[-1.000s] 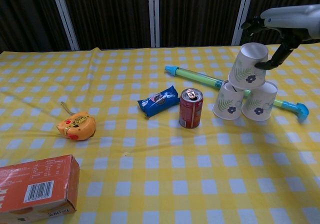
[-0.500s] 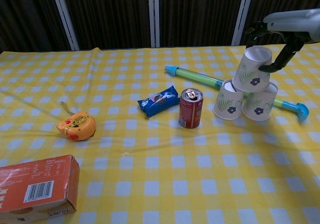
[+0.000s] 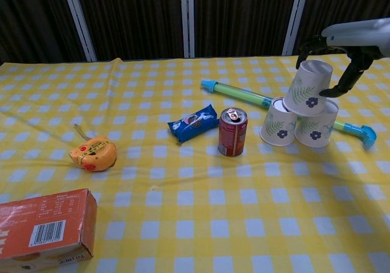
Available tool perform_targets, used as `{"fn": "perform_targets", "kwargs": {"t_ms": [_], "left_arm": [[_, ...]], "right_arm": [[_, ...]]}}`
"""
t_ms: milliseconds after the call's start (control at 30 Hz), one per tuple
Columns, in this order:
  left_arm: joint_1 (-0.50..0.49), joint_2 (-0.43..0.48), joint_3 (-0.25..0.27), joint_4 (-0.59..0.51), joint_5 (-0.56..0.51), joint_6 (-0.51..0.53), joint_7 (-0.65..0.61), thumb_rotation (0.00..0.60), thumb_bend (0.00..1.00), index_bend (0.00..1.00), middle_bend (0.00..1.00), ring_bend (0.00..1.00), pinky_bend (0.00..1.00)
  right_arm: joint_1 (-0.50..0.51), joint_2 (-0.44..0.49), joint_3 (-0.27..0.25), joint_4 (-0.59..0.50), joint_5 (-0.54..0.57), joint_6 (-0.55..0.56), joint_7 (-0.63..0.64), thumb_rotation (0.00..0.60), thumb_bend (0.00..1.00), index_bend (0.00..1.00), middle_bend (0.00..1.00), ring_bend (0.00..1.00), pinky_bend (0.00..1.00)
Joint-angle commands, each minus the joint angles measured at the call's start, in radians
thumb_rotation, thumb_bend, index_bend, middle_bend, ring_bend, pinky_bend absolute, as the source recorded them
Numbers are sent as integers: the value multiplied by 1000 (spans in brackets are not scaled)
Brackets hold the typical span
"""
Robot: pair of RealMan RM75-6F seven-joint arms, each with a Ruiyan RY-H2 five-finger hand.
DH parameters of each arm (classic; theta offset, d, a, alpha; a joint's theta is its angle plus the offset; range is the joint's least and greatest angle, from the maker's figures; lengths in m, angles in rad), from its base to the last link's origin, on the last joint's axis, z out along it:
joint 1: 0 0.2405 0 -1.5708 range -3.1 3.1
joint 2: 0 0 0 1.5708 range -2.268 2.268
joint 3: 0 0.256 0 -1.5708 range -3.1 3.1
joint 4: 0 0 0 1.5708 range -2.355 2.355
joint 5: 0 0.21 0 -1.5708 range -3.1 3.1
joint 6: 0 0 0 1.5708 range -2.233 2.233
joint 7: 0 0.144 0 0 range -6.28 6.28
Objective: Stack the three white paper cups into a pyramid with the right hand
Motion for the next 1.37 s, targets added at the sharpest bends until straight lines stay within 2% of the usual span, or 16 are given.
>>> {"fn": "perform_targets", "kwargs": {"t_ms": [33,300,533,600,667,767,1067,1200,1367], "left_arm": [[0,1,-1,0,-2,-2,-2,600,0,0,0,0,0],[2,1,-1,3,-2,1,-3,600,0,0,0,0,0],[5,0,0,5,-1,5,0,600,0,0,0,0,0],[6,-2,-2,5,-1,8,2,600,0,0,0,0,0],[7,-6,0,7,3,10,12,600,0,0,0,0,0],[8,-11,3,7,7,10,23,600,0,0,0,0,0],[0,-27,4,22,12,-2,29,600,0,0,0,0,0],[3,-33,8,26,12,-3,43,600,0,0,0,0,0],[5,-34,11,24,23,5,45,600,0,0,0,0,0]], "right_arm": [[0,10,4,-13,-7,10,3,600,212,212,0,0,0],[-42,79,5,-88,-74,77,33,600,206,152,0,0,0],[-182,148,-60,-128,-288,201,140,600,204,140,0,0,0],[-238,157,-93,-110,-373,250,186,600,204,138,0,0,0],[-336,160,-147,-73,-483,341,274,600,203,132,0,0,0],[-420,147,-193,-10,-582,407,367,600,201,117,0,0,0],[-594,86,-284,149,-731,504,524,600,196,39,0,0,0],[-635,71,-293,197,-785,526,558,600,196,24,0,0,0],[-656,67,-277,228,-812,533,579,600,196,19,0,0,0]]}}
